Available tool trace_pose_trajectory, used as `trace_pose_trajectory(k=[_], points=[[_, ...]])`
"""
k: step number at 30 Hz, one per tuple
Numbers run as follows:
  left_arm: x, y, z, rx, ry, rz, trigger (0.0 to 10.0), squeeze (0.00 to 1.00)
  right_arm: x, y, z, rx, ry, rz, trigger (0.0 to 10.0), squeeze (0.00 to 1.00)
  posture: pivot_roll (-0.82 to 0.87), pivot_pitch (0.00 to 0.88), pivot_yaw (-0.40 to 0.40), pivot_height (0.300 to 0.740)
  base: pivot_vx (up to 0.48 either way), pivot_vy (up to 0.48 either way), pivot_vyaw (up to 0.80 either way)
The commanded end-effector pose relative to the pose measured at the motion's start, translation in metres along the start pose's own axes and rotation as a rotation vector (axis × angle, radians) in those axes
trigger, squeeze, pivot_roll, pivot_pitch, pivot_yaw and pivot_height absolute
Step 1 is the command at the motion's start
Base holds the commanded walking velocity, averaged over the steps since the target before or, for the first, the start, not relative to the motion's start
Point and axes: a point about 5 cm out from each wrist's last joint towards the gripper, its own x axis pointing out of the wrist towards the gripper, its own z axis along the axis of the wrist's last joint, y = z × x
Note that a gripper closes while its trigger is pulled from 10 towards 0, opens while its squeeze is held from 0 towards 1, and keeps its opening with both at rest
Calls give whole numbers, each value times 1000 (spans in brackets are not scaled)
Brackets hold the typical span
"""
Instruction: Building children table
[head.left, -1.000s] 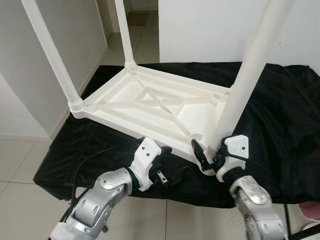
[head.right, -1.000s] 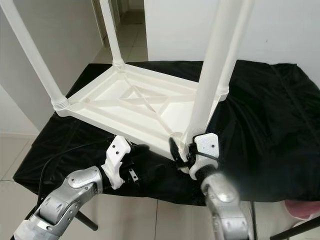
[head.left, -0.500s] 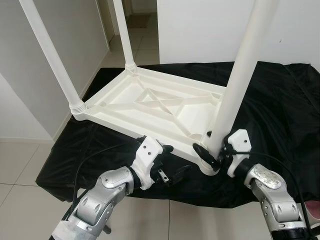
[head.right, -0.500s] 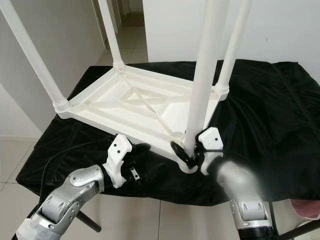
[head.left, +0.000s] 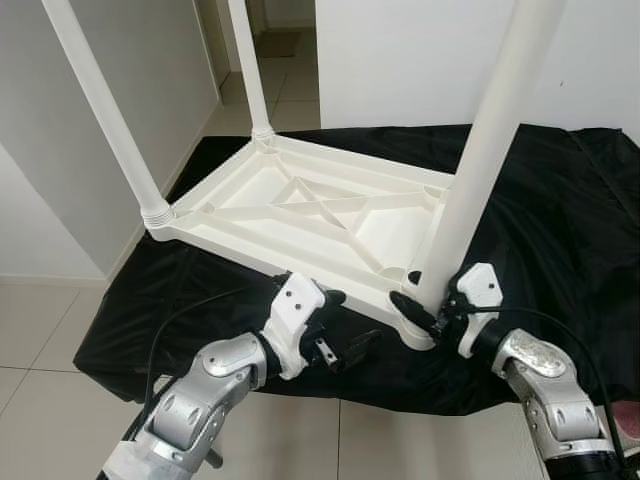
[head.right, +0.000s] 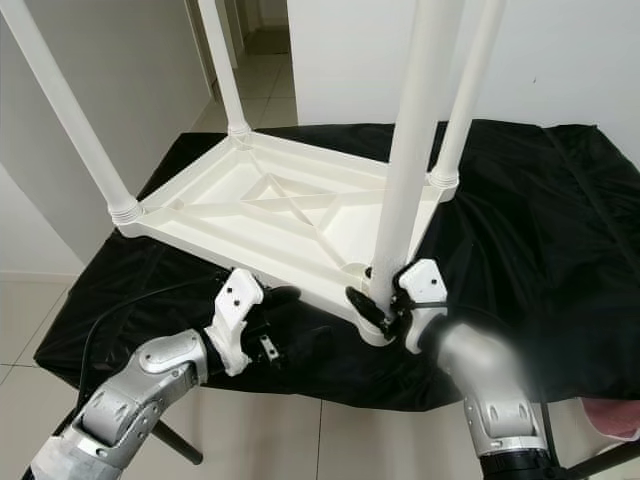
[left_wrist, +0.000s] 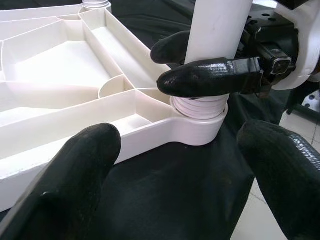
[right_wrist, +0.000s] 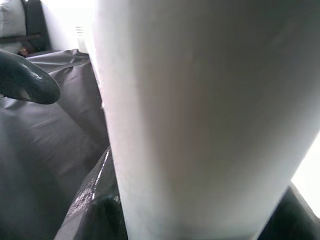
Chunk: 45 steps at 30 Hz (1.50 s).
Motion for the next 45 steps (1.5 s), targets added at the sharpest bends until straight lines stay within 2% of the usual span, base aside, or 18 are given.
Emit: trace_pose_trajectory(k=[1,5,10,15,20,23,33,34,35,42,45], points=[[-1,1,-4,7,25,-26,10000,0,0,1,2,23,-18,-15,10000,0,-141,6,115,740,0,0,0],[-1,0,-5,6,27,-28,10000,0,-1,3,2,49,-25,-47,10000,0,-144,4,117,740,0,0,0],[-2,0,-5,5,28,-27,10000,0,-1,9,2,72,-32,-196,10000,0,-144,4,120,740,0,0,0],[-2,1,-5,5,30,-22,10000,0,-1,14,1,90,-30,-245,10000,0,-144,4,120,740,0,0,0],[-2,3,-6,16,34,-6,10000,0,-3,18,0,109,-11,-361,10000,0,-141,3,123,740,0,0,0],[-2,9,-6,62,35,49,10000,0,-10,17,-15,131,81,-621,10000,0,-135,3,123,740,0,0,0],[1,15,-3,67,19,115,10000,0,-3,31,-16,158,70,-703,10000,0,-138,3,131,740,0,0,0],[3,15,-2,79,15,119,10000,0,0,34,-14,190,47,-710,10000,890,-137,3,129,740,0,0,0],[4,15,-2,89,15,124,10000,0,3,36,-11,228,19,-710,10000,1000,-137,3,129,740,0,0,0],[10,17,-1,125,11,124,10000,0,6,38,-6,207,10,-725,10000,1000,-126,5,110,740,0,0,0],[20,21,-2,148,9,119,10000,0,2,32,-10,189,36,-764,10000,1000,-133,0,104,740,0,0,0]])
